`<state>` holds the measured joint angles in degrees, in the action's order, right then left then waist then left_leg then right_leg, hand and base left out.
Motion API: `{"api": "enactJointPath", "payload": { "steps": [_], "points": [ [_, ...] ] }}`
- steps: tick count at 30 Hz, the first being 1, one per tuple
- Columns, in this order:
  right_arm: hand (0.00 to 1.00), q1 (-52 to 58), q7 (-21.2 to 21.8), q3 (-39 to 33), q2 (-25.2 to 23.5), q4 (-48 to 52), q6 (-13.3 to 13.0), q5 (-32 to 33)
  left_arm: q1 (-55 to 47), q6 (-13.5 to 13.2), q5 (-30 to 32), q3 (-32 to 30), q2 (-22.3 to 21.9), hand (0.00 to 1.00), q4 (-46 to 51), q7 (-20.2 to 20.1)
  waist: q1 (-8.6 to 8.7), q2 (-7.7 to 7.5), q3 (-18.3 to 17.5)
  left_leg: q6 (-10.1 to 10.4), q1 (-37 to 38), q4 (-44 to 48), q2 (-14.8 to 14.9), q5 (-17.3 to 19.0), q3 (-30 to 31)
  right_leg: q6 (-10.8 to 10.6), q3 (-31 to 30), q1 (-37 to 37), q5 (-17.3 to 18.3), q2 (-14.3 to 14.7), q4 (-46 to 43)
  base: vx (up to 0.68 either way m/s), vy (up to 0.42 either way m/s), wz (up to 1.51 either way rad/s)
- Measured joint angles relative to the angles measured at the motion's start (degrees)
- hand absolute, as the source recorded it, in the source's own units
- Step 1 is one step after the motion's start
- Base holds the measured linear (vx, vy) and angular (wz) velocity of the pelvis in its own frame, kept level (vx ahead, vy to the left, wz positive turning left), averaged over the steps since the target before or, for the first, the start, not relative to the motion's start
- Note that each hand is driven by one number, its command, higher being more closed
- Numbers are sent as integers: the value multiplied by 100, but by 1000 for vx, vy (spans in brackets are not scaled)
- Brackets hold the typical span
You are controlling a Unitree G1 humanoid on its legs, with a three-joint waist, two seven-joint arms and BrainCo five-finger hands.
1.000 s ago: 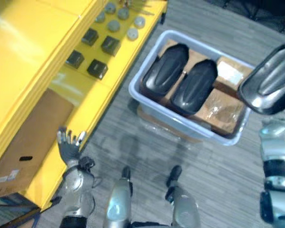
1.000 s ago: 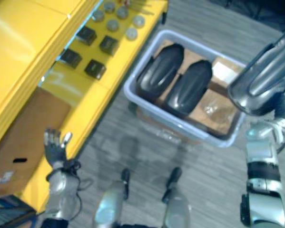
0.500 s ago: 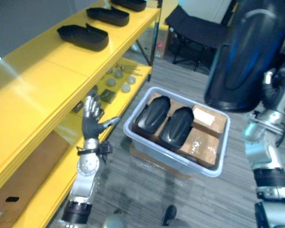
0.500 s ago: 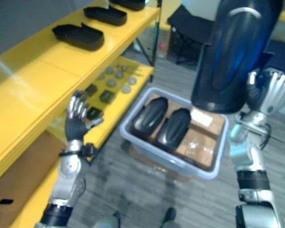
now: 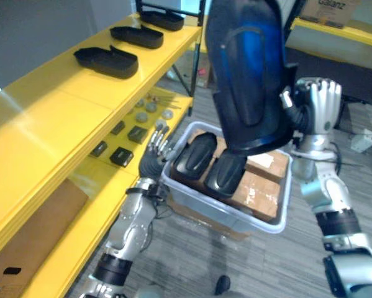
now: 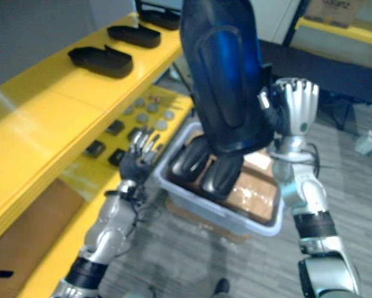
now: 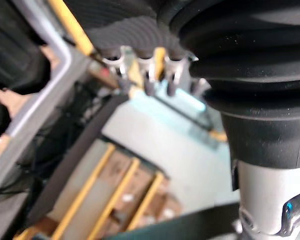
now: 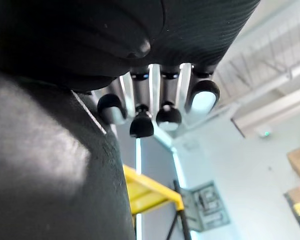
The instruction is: Walk over and take plastic housings, then place them on the shelf
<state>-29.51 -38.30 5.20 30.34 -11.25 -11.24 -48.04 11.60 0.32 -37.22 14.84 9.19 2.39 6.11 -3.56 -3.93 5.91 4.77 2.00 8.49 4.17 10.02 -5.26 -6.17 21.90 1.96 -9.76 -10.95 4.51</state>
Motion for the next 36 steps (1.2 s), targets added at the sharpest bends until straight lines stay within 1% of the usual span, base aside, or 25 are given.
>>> {"api": "enactJointPath", "payload": {
  "steps": [2, 5, 8, 11, 12, 14, 17, 20, 24, 30, 33, 36],
  "points": [
    [100, -6, 112, 147, -6, 25, -45, -1, 42, 148, 0, 10, -47, 0, -232, -18, 14, -9, -50, 0, -3, 6, 3, 0, 1, 0, -2, 0, 0, 4, 0, -46, -7, -1],
    [100, -5, 299, 332, -145, 130, -177, -45, 65, 250, -5, 75, -41, 0, -435, -48, 75, -9, -50, -1, -13, 24, 3, 0, 0, 1, -9, 0, 0, 5, 0, -97, -12, -1],
    [100, 3, 369, 535, -215, 129, -270, -123, 182, 345, 2, 191, -50, 0, -479, -48, 79, -10, -50, -5, -44, 26, 7, -1, 0, 2, -12, 0, 1, 12, 1, -82, -9, 0],
    [100, 20, 370, 657, -254, 125, -384, -137, 342, 346, 11, 198, -54, 0, -484, -40, 89, -10, -50, -7, -101, 50, 7, 0, 9, 4, -10, -19, 1, 17, 1, -74, -4, 2],
    [100, 30, 372, 672, -262, 123, -386, -149, 360, 346, 18, 198, -55, 0, -495, -37, 88, -10, -50, -7, -103, 56, 6, 0, 9, 5, -10, -19, 0, 20, 1, -49, 3, 1],
    [100, 92, 408, 675, -319, 117, -413, -178, 396, 334, 234, 201, -40, 0, -586, -38, 87, -15, -53, -7, -103, 61, 5, -1, 9, 8, -10, -18, -2, 28, 1, -21, 2, 0],
    [100, 149, 494, 732, -344, 9, -416, -178, 395, 334, 235, 211, 16, 0, -693, -70, 87, -19, -56, -7, -106, 84, 0, -1, 8, 8, -10, -18, -3, 27, 1, 0, 0, 0],
    [100, 234, 594, 772, -375, -149, -403, -179, 395, 301, 220, 219, 82, 0, -696, -192, 81, -31, -64, -6, -109, 88, -2, -2, 8, 8, -7, -17, -3, 25, 1, 0, 0, 0],
    [100, 360, 596, 896, -376, -344, -372, -214, 395, 171, 126, 228, 163, 0, -687, -258, 71, -34, -65, -6, -107, 112, -7, -3, 10, 8, -2, -11, -4, 18, 1, 0, 0, 0],
    [100, 489, 593, 909, -393, -540, -364, -215, 393, 146, 116, 271, 173, 0, -581, -260, 62, -35, -66, -7, -112, 146, 0, -4, 18, 9, 1, -10, -4, 16, 2, -30, 2, 0],
    [100, 622, 592, 907, -399, -589, -338, -214, 391, 106, 41, 326, 173, 0, -345, -402, 46, -36, -67, -7, -123, 146, 17, -4, 20, 12, 0, -4, -7, 19, 2, -66, -4, 0],
    [100, 682, 592, 907, -421, -590, -329, -212, 387, 124, -245, 345, 173, 0, -330, -548, 60, -45, -72, -7, -124, 140, 18, -3, 17, 19, -3, -1, -12, 20, 3, -45, 4, -1]
  ]
}}
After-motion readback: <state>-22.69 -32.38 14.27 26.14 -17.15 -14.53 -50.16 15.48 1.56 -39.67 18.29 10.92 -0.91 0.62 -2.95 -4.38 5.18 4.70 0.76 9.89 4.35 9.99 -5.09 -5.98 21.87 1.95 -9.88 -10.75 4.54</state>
